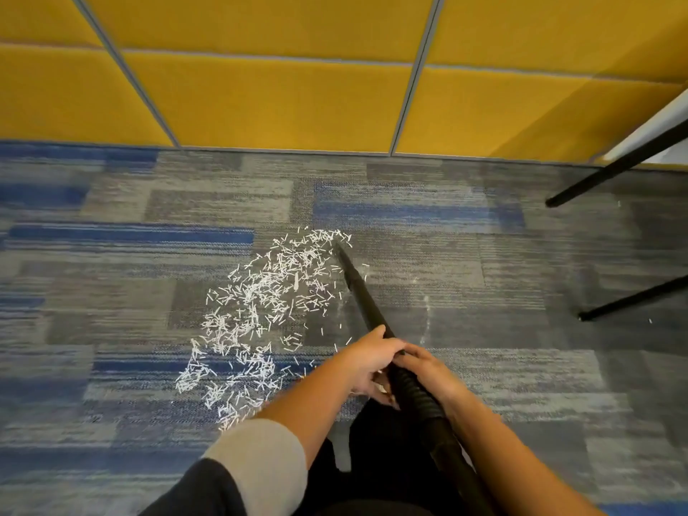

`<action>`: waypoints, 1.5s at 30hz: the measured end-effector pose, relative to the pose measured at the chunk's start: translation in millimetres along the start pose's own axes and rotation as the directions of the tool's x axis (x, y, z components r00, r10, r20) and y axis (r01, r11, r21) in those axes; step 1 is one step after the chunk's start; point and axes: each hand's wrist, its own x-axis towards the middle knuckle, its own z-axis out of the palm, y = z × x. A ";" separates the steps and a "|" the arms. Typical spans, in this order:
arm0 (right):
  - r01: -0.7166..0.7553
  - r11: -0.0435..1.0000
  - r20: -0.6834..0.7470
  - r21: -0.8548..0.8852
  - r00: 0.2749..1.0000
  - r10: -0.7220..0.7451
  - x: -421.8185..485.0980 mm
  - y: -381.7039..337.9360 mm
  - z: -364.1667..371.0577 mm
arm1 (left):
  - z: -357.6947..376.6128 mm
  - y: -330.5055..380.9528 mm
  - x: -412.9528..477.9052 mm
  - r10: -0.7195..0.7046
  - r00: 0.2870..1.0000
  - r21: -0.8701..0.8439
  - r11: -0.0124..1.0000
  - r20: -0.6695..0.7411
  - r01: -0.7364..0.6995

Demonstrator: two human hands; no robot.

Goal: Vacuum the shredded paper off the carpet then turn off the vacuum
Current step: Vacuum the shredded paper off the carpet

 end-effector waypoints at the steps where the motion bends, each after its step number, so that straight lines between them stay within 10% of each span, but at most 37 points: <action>1: -0.008 1.000 0.003 -0.006 1.000 0.008 4.1 -3.7 -6.1 | 2.2 7.3 0.6 -0.010 1.000 -0.016 1.000 0.005 0.010; 45: -0.056 0.997 0.139 -0.061 0.988 0.064 34.9 -42.2 4.2 | -17.0 39.4 7.4 0.006 0.998 0.007 1.000 -0.059 -0.006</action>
